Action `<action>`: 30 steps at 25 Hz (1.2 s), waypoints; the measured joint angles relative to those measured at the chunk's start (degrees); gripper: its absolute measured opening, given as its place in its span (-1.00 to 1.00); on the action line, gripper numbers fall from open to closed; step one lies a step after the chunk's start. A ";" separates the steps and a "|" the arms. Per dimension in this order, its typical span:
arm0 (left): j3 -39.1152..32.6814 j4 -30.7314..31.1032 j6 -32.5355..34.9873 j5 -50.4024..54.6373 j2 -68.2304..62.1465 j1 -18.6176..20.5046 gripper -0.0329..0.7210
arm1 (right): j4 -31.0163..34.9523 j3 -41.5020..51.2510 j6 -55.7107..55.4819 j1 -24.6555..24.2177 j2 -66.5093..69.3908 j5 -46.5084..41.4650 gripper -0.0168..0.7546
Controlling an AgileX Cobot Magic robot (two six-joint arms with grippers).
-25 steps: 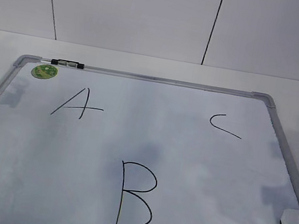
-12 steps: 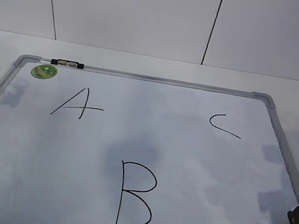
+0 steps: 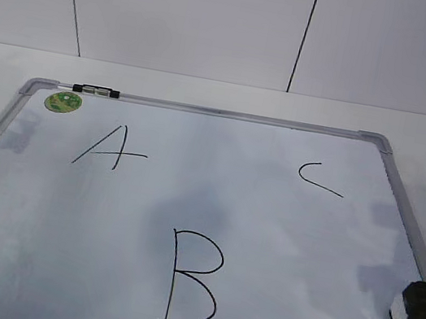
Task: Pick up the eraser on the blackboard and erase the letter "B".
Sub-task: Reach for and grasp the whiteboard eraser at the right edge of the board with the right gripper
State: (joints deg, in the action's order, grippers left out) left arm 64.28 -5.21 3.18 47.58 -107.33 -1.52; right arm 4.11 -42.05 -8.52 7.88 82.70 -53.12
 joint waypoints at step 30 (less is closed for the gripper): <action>0.00 0.04 0.00 0.00 0.00 0.00 -0.86 | 2.28 -2.37 -0.15 0.00 0.00 -3.07 0.48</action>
State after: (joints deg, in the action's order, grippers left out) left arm 64.28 -5.17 3.18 47.58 -107.33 -1.52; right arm 6.39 -44.42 -8.67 7.88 82.70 -56.19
